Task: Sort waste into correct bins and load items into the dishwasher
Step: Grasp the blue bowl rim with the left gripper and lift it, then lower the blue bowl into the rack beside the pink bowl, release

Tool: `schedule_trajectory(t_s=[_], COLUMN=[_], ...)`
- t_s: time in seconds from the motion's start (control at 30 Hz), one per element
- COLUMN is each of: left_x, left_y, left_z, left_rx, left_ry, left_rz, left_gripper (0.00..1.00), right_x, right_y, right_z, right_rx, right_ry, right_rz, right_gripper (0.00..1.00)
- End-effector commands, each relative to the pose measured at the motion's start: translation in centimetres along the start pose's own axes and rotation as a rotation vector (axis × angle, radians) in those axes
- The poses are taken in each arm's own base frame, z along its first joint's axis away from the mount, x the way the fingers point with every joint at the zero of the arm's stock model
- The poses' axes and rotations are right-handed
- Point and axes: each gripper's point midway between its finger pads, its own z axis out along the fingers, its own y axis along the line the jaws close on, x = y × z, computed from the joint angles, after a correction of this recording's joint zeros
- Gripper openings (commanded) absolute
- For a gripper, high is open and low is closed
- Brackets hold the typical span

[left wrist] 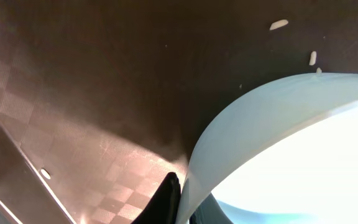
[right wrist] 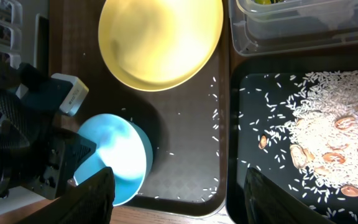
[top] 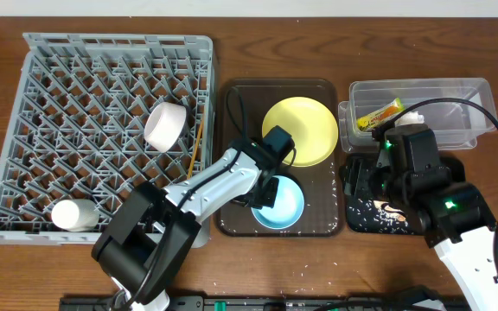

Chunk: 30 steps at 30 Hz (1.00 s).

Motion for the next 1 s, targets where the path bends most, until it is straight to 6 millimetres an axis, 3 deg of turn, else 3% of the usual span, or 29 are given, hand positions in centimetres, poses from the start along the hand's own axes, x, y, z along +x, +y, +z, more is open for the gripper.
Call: schedule_trajectory(t_s=[0.0,0.1,0.2,0.23,0.27,0.3,0.37,0.47,0.57,0.7,0.97], left_x=[-0.5,-1.5,-2.9,-3.4,-3.9,-4.2,-3.8,-2.7,-2.1,-2.7,-3.7], left_y=[0.7,1.9,4.7,6.4,9.1,13.1,18.2,23.7,28.1,31.5,35.5], left_z=[-1.6,-5.0,-9.4,-11.0,-13.2,-16.0,-19.6,-23.7,-26.4,-26.9,-23.3], left_rx=[0.004,0.025,0.013,-0.022,-0.098,-0.235,-0.429,-0.657,-0.852,-0.979,-1.135], left_ry=[-0.011,-0.064,-0.172,-0.221,-0.299,-0.407,-0.52,-0.624,-0.669,-0.641,-0.45], left_rz=[-0.01,-0.03,-0.077,-0.102,-0.133,-0.199,-0.301,-0.436,-0.535,-0.552,-0.528], left_gripper=[0.08,0.08,0.07,0.07,0.07,0.07,0.07,0.07,0.07,0.07,0.08], right_x=[-0.3,-0.3,-0.3,-0.3,-0.3,-0.3,-0.4,-0.7,-0.9,-0.9,-0.9], right_y=[-0.2,-0.2,-0.2,-0.2,-0.2,-0.2,-0.1,0.0,0.1,0.1,0.1], right_z=[-0.1,-0.1,-0.1,-0.1,-0.1,-0.1,-0.1,-0.1,-0.1,-0.1,-0.1], right_rx=[0.009,0.009,0.009,0.009,0.009,0.008,0.006,0.001,-0.004,-0.004,-0.004], right_ry=[-0.01,-0.01,-0.01,-0.01,-0.01,-0.011,-0.015,-0.026,-0.036,-0.035,-0.035], right_rz=[0.01,0.01,0.01,0.01,0.01,0.01,0.009,0.008,0.007,0.006,0.007], right_gripper=[0.65,0.65,0.65,0.65,0.65,0.65,0.65,0.65,0.65,0.65,0.65])
